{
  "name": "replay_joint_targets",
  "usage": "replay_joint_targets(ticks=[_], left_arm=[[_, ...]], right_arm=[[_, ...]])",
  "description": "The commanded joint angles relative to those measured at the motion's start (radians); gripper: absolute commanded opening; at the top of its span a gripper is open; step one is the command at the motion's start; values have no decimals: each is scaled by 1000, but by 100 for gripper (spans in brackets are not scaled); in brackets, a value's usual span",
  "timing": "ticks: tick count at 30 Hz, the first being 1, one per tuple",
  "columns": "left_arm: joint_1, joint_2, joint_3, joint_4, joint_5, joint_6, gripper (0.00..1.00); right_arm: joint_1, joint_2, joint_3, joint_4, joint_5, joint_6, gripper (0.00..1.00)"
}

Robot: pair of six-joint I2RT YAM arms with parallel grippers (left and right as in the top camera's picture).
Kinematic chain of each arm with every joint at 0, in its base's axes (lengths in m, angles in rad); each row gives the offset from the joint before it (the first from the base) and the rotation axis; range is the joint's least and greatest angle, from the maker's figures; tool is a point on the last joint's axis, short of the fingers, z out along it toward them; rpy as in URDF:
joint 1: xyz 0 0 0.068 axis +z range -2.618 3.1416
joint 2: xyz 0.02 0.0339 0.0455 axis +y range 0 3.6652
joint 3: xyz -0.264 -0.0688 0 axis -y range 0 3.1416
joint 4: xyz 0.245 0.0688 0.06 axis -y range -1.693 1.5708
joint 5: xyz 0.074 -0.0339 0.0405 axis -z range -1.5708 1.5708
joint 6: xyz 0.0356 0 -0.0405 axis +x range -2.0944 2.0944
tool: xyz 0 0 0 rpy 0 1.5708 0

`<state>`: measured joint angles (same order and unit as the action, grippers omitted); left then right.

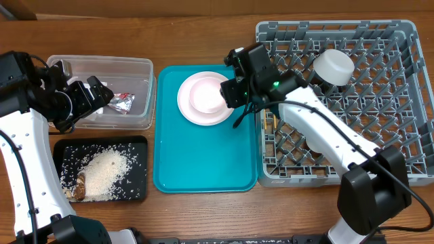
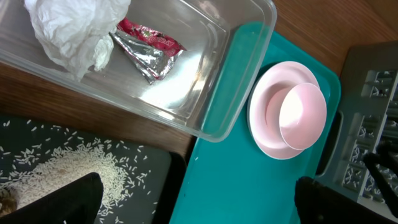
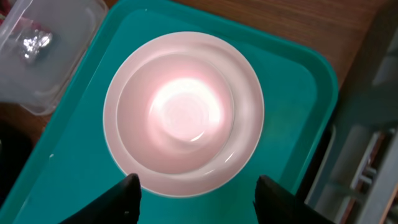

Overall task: Sort waste into correct bins and load items into the dishwasher
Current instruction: 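Move the right gripper left to the pink bowl on the teal tray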

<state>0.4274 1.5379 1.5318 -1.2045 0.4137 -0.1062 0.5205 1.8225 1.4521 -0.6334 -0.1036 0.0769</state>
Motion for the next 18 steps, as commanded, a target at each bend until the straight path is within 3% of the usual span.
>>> replay_joint_targets(ticks=[1, 11, 18], left_arm=[[-2, -8, 18, 1, -6, -14, 100], [-2, -8, 17, 1, -6, -14, 100], [-2, -8, 18, 1, -6, -14, 100]], right_arm=[[15, -24, -63, 66, 50, 6, 64], [71, 4, -169, 259, 27, 54, 68], [144, 83, -177, 356, -18, -28, 68]])
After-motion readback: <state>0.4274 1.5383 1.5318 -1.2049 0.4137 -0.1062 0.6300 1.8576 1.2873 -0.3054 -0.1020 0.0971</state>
